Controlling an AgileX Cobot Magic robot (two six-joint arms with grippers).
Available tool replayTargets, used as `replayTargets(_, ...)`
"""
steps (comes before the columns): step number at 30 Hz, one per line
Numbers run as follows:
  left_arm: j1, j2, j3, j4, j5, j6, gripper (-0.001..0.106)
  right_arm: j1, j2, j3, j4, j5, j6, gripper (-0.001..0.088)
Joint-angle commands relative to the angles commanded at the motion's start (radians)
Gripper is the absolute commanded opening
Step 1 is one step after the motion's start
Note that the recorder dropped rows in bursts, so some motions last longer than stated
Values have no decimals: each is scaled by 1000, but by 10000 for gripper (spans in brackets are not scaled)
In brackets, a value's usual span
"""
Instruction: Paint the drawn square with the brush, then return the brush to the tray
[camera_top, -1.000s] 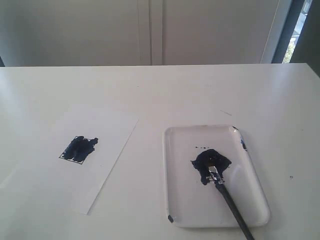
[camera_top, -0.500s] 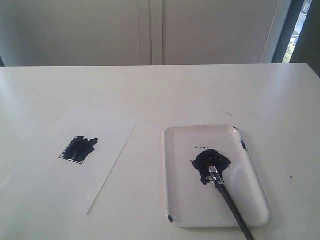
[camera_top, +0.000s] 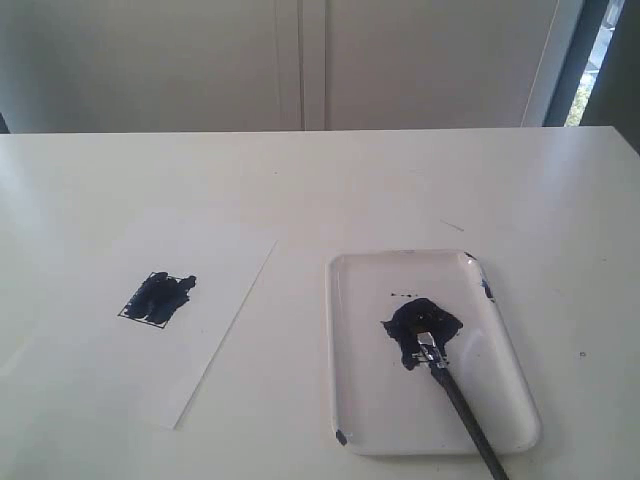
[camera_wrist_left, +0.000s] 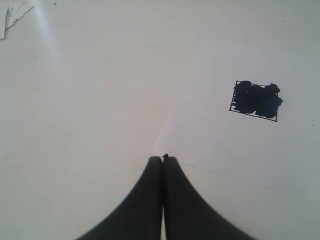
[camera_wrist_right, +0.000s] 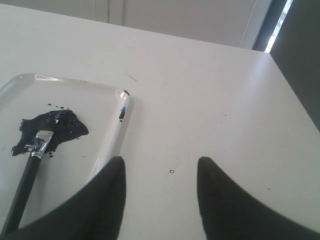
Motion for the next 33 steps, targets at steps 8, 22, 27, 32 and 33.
replayTargets(8, 0, 0, 0, 0, -5, 0, 0, 0, 0, 0, 0, 0, 0, 433)
replayTargets(22, 0, 0, 0, 0, -13, 0, 0, 0, 0, 0, 0, 0, 0, 433)
replayTargets(27, 0, 0, 0, 0, -14, 2, 0, 0, 0, 0, 0, 0, 0, 433)
replayTargets(32, 0, 0, 0, 0, -14, 2, 0, 0, 0, 0, 0, 0, 0, 433)
replayTargets(33, 0, 0, 0, 0, -14, 2, 0, 0, 0, 0, 0, 0, 0, 433)
